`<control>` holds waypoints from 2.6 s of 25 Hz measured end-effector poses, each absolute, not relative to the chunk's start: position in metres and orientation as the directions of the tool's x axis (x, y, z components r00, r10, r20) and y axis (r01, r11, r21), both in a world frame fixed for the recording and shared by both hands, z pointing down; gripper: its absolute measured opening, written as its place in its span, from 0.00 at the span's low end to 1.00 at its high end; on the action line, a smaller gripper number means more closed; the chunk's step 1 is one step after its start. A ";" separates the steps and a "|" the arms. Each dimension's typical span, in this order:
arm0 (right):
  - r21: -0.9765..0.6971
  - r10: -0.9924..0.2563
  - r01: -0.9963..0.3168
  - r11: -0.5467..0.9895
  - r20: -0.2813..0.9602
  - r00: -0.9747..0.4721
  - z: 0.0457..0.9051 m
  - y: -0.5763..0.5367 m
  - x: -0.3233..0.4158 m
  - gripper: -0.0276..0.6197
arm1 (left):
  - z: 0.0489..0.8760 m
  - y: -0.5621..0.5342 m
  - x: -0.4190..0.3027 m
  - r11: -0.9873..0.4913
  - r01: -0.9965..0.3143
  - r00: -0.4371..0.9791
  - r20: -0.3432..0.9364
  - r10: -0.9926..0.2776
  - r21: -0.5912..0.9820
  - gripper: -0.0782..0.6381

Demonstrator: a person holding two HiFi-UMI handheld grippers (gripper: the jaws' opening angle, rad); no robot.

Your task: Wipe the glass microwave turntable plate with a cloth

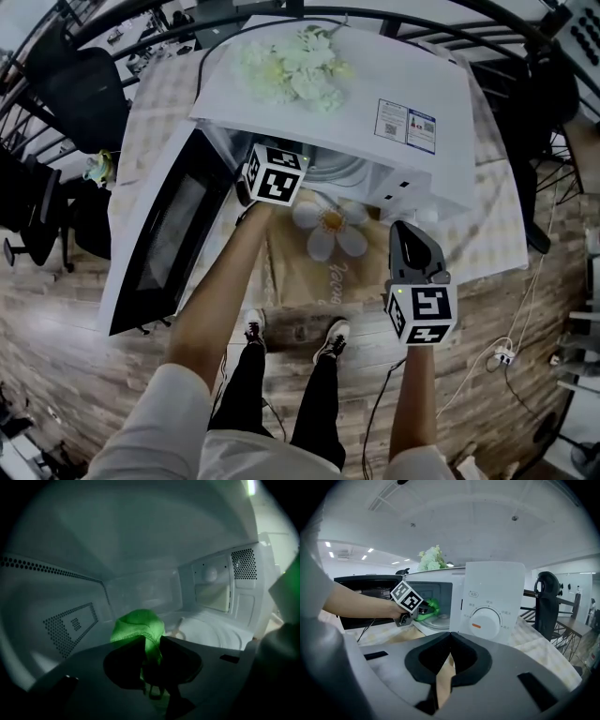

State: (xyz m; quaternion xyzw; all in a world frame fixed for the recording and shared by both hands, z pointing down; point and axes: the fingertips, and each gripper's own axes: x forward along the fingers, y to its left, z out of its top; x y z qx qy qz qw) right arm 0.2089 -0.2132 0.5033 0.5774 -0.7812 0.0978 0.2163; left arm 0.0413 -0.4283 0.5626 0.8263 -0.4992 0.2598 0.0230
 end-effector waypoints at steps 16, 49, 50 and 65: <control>0.100 -0.865 -0.947 0.305 0.446 -0.231 0.497 -0.212 0.210 0.06 | 0.560 -0.349 0.148 -0.738 -0.663 0.607 0.486 -0.628 -0.125 0.25; 0.078 -0.855 -0.950 0.303 0.463 -0.234 0.508 -0.215 0.215 0.06 | 0.566 -0.368 0.089 -0.683 -0.648 0.480 0.516 -0.710 -0.338 0.23; 0.078 -0.854 -0.949 0.305 0.463 -0.236 0.508 -0.215 0.214 0.06 | 0.566 -0.362 0.095 -0.700 -0.640 0.502 0.518 -0.693 -0.317 0.23; 0.097 -0.851 -0.946 0.309 0.473 -0.229 0.506 -0.213 0.216 0.06 | 0.529 -0.402 0.066 -0.516 -0.813 0.417 0.347 -0.840 -0.271 0.24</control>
